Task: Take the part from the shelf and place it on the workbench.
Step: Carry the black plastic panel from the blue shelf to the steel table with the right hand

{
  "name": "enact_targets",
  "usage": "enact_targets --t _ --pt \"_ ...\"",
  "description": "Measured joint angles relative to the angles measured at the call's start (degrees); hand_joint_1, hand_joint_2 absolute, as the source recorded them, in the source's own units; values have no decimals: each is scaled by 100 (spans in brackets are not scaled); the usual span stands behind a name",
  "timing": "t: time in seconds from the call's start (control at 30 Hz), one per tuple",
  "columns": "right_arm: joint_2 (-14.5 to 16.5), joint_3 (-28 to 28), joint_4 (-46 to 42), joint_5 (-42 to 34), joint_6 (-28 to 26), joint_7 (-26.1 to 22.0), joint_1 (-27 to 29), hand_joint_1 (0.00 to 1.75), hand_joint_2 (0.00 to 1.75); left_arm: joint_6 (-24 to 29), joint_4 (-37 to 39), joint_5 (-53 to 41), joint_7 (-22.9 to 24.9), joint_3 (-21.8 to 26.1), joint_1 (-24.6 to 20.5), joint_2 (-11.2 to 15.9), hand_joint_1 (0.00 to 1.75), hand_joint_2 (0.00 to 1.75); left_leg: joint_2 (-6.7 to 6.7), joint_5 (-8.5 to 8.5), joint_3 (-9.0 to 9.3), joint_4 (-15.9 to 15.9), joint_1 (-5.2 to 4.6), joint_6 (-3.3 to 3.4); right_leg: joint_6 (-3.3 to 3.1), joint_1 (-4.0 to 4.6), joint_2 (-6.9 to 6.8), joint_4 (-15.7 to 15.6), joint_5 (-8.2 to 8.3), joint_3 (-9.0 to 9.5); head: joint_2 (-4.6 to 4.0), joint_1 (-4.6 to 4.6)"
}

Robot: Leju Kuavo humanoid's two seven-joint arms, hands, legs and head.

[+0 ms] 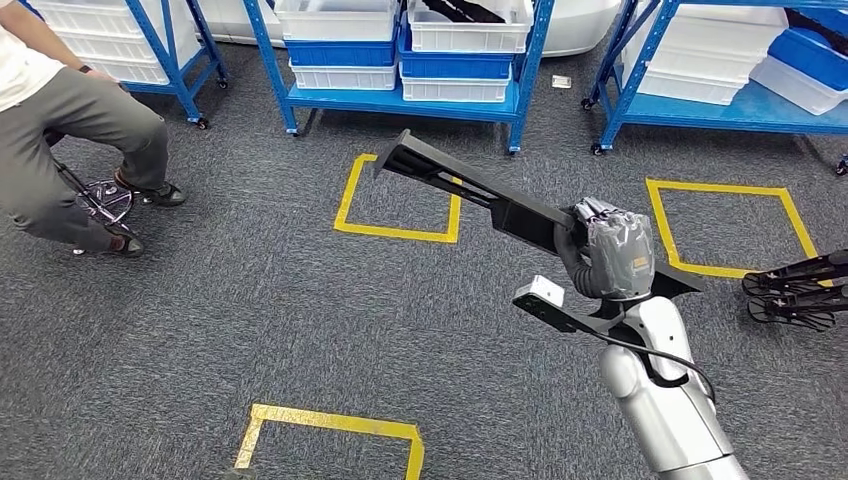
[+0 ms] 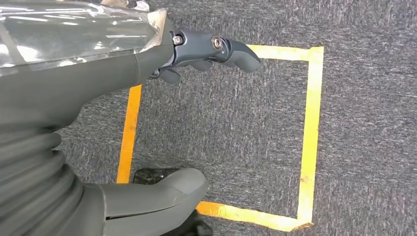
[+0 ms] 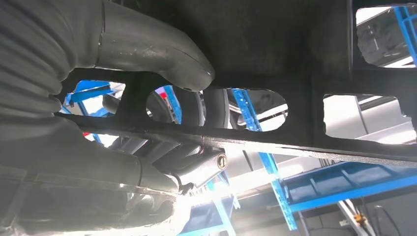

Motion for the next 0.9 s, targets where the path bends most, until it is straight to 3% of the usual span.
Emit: enact_targets --t 0.1,0.17,0.27,0.3,0.33,0.37,0.43,0.5,0.63,0.9 --pt "4 -1 -24 -1 -3 -13 1 168 175 1 0 -10 -2 5 3 1 0 175 12 55 8 -145 -27 84 106 20 -2 -16 49 -48 0 15" --pt "-3 -6 -41 3 -3 -23 -5 168 175 1 0 -26 -3 7 1 -4 0 175 32 153 13 -264 -11 179 118 36 -2 190 -82 -178 -1 27" --pt "-15 -9 -49 42 -1 -35 6 168 175 -1 1 -38 -4 10 1 -14 0 175 47 232 -39 -314 -14 245 73 25 0 1241 -558 -652 0 65" --pt "-18 -8 -49 59 0 -36 20 168 175 -2 1 -39 -5 11 5 -18 0 175 48 242 -60 -308 -17 244 94 19 0 1511 -644 -762 -1 71" --pt "-20 -7 -49 74 2 -37 33 168 175 -2 2 -39 -8 13 8 -22 0 175 47 249 -76 -296 -21 241 133 11 0 1581 -645 -770 -1 72" --pt "-22 -7 -49 81 2 -37 37 168 175 -2 2 -42 -15 15 9 -25 0 175 46 252 -89 -278 -22 234 186 3 -2 1402 -553 -654 0 74" --pt "-23 -7 -51 96 2 -37 29 168 175 0 1 -50 -39 20 9 -32 0 175 42 237 -107 -222 -24 207 261 -25 -10 577 -266 -203 0 84" --pt "-24 -6 -56 110 2 -36 23 168 175 4 0 -61 -64 24 5 -38 0 175 36 223 -154 -159 -53 160 244 -12 -4 20 -105 73 0 96" --pt "-25 -1 -58 139 4 -28 32 168 175 16 2 -72 -86 28 11 -38 0 175 20 255 -229 -119 -69 222 174 -9 14 -37 -57 62 0 47" --pt "-24 16 -58 200 12 -40 27 168 175 29 2 -74 -90 29 12 -31 0 175 13 287 -244 -126 -43 203 124 13 13 -37 -27 47 0 25"
